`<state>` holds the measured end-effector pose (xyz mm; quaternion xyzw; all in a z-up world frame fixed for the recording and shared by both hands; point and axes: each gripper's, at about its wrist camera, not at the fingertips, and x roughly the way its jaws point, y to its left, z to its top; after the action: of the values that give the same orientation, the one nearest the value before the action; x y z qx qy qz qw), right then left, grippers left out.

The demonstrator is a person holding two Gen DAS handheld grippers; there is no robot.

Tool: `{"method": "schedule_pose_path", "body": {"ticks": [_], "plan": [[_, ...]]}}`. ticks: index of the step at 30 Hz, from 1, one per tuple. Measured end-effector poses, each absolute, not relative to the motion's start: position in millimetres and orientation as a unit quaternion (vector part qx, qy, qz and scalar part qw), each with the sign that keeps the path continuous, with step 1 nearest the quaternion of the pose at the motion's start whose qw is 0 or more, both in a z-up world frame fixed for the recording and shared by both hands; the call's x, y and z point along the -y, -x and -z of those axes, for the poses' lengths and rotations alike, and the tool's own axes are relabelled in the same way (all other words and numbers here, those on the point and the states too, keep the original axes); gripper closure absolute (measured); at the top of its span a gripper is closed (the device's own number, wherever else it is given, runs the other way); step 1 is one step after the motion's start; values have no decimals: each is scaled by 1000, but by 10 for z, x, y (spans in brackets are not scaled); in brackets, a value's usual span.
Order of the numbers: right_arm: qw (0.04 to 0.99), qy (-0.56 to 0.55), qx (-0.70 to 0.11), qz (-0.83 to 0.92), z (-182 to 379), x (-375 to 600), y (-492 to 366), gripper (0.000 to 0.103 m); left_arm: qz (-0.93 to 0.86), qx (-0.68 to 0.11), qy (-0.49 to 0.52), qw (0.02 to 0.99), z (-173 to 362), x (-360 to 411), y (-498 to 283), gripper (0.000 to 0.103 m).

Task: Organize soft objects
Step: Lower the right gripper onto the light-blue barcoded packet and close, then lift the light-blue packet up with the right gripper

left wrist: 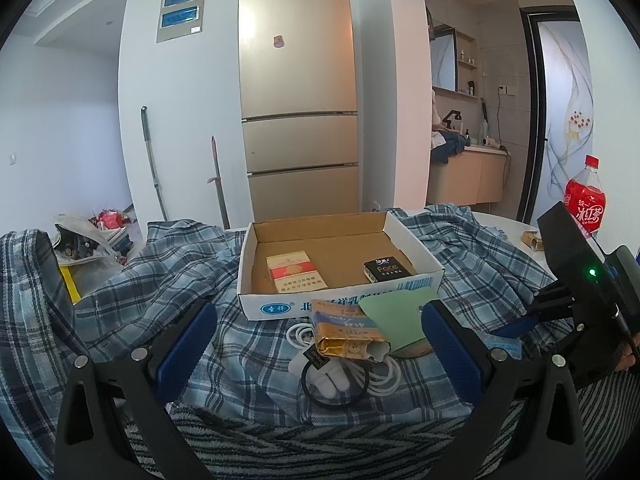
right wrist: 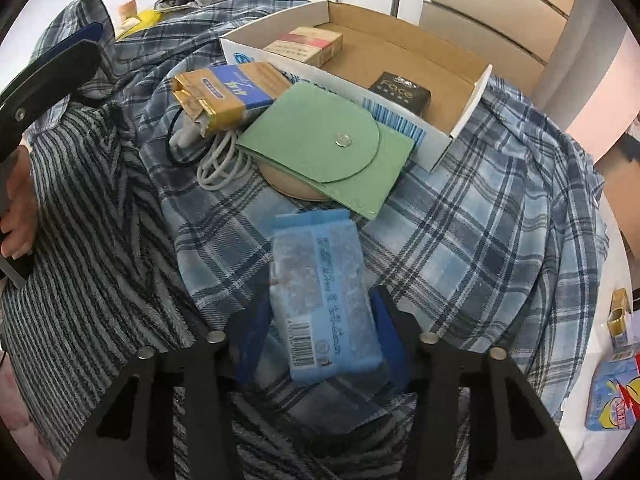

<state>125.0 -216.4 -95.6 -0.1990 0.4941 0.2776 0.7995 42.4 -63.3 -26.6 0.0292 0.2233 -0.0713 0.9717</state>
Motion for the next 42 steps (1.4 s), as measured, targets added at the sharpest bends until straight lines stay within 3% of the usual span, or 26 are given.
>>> {"method": "schedule_pose_path", "body": {"ticks": [4,25,27,32,42], "plan": [[810,185,-488,-267,928,2187,-1229,68,72,-222,-30,972,261,635,-415,0],[933,-19,-336,-130,210,2202,-1147,68,42,-180,-39,982,177,601,-261,0],[937,-28,-324,-127,257,2202,-1131,68,47,-187,-36,980,183,590,-290,8],[954,-17,-285,-92,347,2199,-1059,68,71,-227,-40,970,201,589,-430,15],[955,-43,-284,-80,404,2330,-1067,67,75,-278,-125,949,340,930,-737,16]]}}
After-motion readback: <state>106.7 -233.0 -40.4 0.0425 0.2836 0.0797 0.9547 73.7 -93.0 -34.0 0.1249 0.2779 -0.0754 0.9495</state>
